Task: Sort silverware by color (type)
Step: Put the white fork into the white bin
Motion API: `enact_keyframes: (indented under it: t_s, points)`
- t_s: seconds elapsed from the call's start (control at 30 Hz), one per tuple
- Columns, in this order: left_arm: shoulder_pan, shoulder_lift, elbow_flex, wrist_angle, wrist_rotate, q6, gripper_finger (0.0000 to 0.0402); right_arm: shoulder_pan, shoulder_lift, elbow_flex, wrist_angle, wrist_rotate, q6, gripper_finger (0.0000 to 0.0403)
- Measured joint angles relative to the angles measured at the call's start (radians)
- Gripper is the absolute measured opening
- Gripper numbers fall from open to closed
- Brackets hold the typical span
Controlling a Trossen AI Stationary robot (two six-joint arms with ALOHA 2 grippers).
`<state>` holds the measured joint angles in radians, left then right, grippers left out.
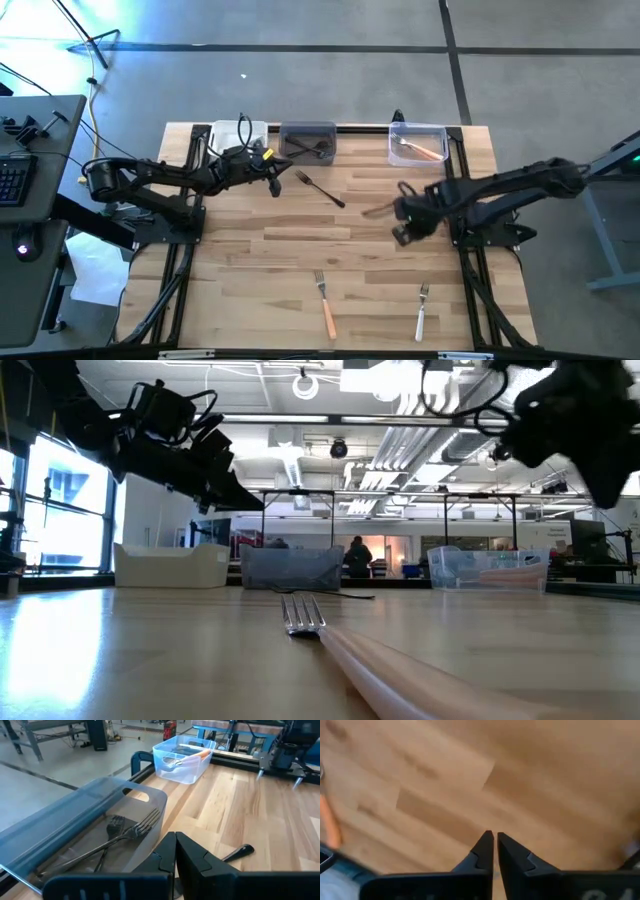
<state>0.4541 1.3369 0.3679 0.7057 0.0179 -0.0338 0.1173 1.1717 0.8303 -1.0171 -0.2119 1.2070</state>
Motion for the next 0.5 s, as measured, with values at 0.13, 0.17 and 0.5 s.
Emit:
enact_keyframes:
  t_s: [0.13, 0.17, 0.5]
  points:
    - [0.0, 0.0, 0.0, -0.001, -0.001, -0.006, 0.0001, 0.187, 0.0, 0.0, 0.056, -0.01, 0.272, 0.0038]
    - [0.0, 0.0, 0.0, -0.001, -0.001, -0.008, 0.0001, 0.233, 0.0, 0.0, 0.076, -0.01, 0.341, 0.0048]
    - [0.0, 0.0, -0.001, -0.004, -0.003, -0.009, 0.0001, 0.626, 0.127, 0.0, 0.273, -0.006, 0.994, 0.0158]
